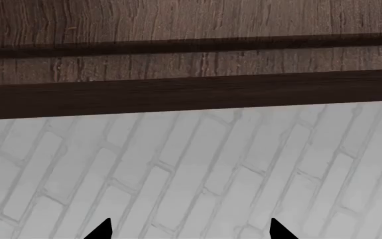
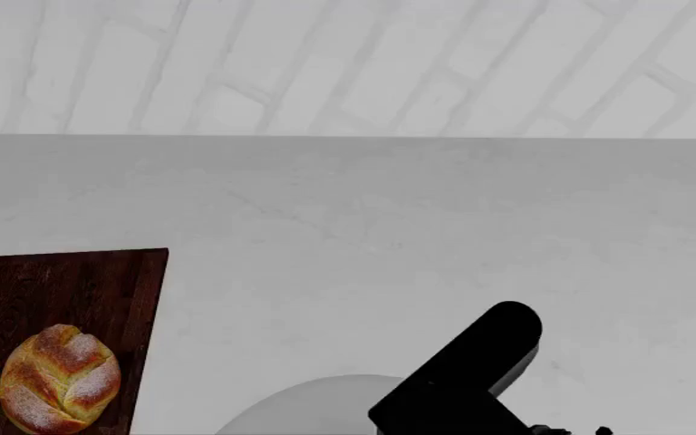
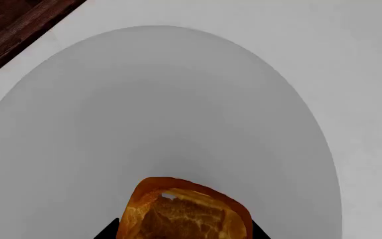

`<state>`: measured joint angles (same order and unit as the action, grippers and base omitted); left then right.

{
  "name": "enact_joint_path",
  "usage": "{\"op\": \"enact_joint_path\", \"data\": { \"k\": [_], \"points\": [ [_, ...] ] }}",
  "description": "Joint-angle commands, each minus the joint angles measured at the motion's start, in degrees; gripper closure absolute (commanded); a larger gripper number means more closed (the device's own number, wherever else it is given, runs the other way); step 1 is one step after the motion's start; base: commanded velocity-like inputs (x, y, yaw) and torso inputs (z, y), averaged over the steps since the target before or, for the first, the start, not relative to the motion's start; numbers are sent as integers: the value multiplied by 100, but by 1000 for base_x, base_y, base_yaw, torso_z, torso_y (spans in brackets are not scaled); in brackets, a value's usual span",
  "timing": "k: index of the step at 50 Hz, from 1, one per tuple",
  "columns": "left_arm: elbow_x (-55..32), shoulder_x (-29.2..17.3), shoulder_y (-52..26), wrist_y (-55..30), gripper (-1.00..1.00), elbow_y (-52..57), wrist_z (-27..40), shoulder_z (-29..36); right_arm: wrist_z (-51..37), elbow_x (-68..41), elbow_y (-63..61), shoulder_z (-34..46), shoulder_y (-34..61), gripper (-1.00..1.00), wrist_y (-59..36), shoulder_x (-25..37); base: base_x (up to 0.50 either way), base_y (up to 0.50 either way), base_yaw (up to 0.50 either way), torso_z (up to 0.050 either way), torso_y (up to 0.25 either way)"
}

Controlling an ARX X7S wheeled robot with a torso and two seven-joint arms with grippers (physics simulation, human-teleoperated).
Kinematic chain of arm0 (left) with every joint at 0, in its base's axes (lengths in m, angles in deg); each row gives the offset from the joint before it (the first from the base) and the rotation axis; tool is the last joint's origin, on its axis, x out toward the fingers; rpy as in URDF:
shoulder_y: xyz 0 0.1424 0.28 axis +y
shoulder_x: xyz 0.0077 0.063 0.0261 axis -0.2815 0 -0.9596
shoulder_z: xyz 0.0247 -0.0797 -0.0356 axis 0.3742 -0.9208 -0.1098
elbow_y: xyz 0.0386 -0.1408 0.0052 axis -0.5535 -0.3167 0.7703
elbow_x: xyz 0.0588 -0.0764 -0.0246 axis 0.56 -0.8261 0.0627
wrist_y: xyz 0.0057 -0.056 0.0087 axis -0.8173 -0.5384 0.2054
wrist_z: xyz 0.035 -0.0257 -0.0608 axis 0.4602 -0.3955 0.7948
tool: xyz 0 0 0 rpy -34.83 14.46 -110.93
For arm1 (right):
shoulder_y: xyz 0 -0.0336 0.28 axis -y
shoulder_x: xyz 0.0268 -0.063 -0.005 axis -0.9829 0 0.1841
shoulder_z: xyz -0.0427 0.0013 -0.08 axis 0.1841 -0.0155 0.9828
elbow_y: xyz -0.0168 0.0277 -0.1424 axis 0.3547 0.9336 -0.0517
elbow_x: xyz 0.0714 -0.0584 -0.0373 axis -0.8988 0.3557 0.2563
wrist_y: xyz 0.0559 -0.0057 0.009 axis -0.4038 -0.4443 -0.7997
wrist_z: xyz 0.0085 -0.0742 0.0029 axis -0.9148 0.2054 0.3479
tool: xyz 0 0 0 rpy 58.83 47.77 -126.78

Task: Place all breads on the cutting board.

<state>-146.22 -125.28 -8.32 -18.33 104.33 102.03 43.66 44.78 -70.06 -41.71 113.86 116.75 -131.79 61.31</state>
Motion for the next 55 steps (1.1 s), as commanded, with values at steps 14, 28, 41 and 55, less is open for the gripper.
{"op": "enact_joint_path", "data": {
  "k": [14, 28, 41, 55],
  "points": [
    [-79, -31, -169, 38, -100, -22, 13, 12, -412, -969, 229, -492, 1390, 100, -518, -460, 0, 0, 0, 0, 0],
    [-141, -129, -166, 66, -100, 3, 13, -37, -13, -751, 666, -841, 1577, 100, -682, -1193, 0, 0, 0, 0, 0],
    [-151, -206, -128, 80, -100, 18, 5, -65, 998, 364, 1270, -1213, 998, 100, -593, -2251, 0, 0, 0, 0, 0],
    [-184, -166, -447, -38, -100, -98, 50, 118, 2051, 1557, 1826, -1460, 327, 100, -219, -3167, 0, 0, 0, 0, 0]
  ]
}}
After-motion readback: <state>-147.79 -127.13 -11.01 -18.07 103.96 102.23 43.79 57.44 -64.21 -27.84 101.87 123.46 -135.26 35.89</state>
